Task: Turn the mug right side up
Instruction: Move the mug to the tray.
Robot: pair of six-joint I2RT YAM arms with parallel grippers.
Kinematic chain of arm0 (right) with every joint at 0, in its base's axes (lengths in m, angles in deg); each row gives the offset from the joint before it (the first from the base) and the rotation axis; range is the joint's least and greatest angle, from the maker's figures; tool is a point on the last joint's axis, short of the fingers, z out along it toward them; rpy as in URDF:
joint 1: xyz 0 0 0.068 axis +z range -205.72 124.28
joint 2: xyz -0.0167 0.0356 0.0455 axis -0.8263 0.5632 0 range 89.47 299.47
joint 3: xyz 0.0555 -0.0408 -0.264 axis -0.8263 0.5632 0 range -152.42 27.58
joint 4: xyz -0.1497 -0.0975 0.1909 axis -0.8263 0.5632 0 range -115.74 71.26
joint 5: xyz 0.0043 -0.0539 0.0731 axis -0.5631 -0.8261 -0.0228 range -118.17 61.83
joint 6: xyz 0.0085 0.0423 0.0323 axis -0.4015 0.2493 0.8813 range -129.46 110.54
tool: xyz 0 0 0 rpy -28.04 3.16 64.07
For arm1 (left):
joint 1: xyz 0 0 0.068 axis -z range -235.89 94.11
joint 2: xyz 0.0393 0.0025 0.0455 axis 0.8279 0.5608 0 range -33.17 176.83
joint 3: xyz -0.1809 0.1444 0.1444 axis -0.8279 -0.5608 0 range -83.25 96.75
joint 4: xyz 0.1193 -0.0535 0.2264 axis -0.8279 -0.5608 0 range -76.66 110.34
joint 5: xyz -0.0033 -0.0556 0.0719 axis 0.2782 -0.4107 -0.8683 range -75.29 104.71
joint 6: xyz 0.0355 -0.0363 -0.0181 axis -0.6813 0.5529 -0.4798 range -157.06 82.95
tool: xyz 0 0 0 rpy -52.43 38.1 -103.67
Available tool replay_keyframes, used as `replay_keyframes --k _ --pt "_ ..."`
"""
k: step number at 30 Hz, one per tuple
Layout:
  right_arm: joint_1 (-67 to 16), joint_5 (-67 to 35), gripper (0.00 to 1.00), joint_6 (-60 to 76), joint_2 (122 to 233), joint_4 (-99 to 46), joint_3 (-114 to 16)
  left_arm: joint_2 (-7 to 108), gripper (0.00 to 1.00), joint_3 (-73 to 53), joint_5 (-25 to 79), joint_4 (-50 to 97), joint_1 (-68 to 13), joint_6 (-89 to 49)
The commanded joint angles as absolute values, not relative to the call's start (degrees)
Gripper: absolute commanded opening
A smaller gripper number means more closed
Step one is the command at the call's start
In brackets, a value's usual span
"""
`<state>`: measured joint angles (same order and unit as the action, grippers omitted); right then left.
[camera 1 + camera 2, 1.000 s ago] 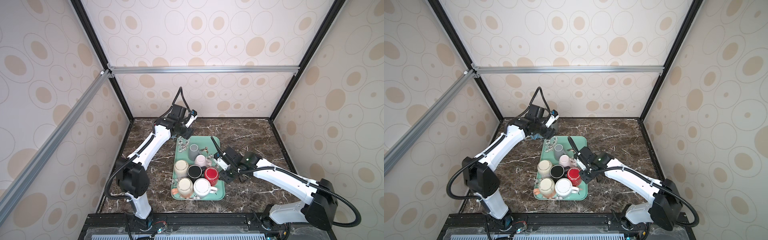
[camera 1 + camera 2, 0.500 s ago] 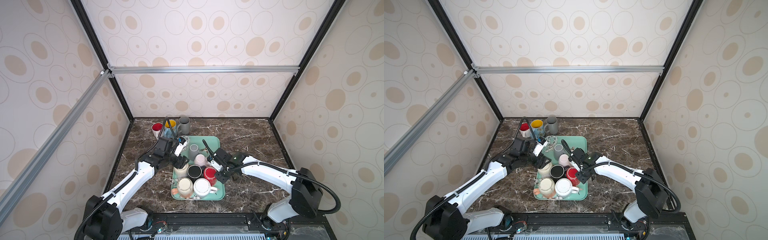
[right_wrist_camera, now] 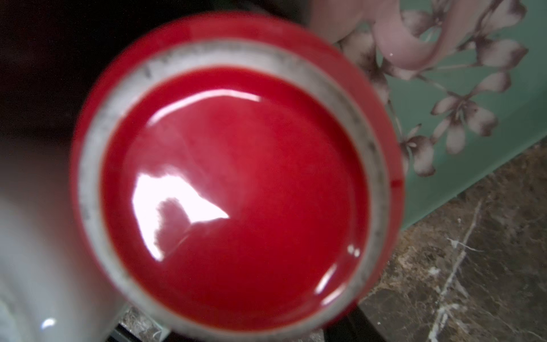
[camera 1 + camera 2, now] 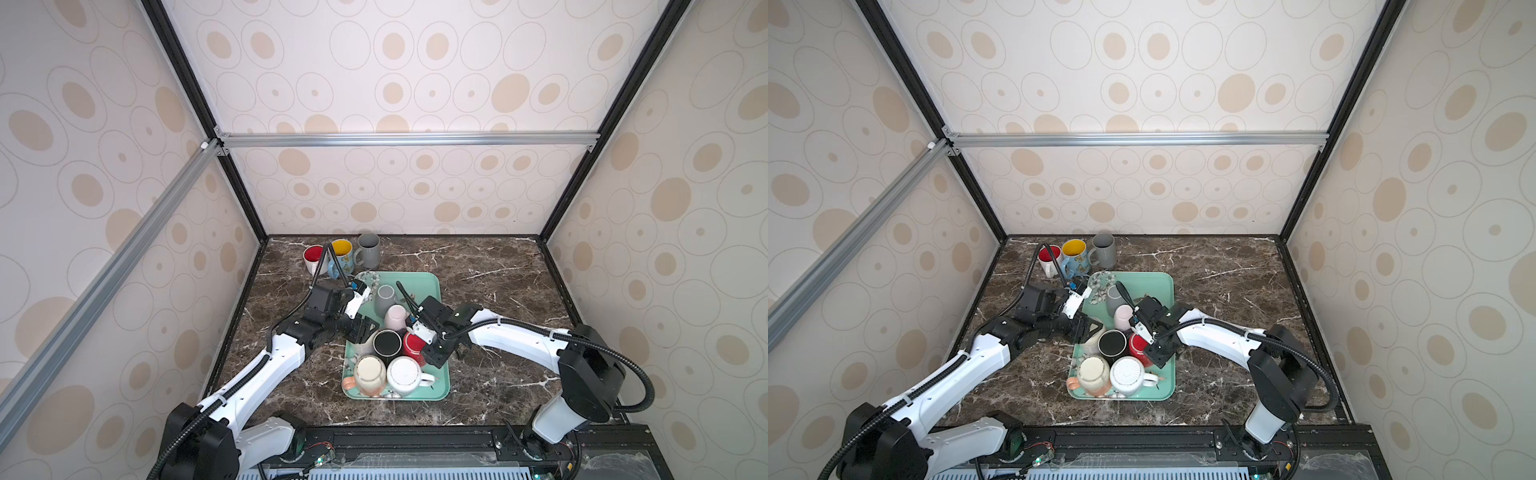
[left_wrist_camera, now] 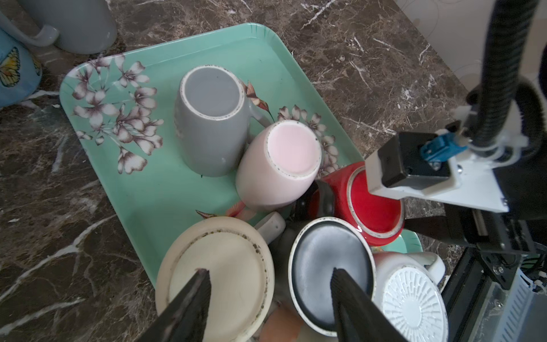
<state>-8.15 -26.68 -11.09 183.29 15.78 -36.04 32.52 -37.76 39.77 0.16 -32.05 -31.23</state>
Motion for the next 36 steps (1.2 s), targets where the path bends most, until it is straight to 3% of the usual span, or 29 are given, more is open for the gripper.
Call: replay_keyframes --k 1,11,21,29,36 --pt "-8.0 -24.9 0.5 -11.7 184.2 10.7 -37.7 32.7 0.66 -35.4 40.5 1.1 -32.1 -30.1" --pt "-7.9 -26.8 0.41 -9.8 181.6 3.7 -32.2 34.4 0.66 -35.1 40.4 1.9 -32.1 -29.5" --pt "-8.0 -34.5 0.17 -5.0 177.7 -0.1 -27.0 36.7 0.66 -34.3 41.1 3.8 -32.0 -28.1" --pt "-8.0 -40.0 0.11 2.8 172.9 -3.5 -21.8 39.0 0.66 -31.7 41.3 3.3 -32.1 -28.9" --pt "-7.9 -41.0 0.1 5.1 175.3 -2.9 -23.5 39.1 0.66 -32.6 43.0 5.1 -32.0 -27.7"
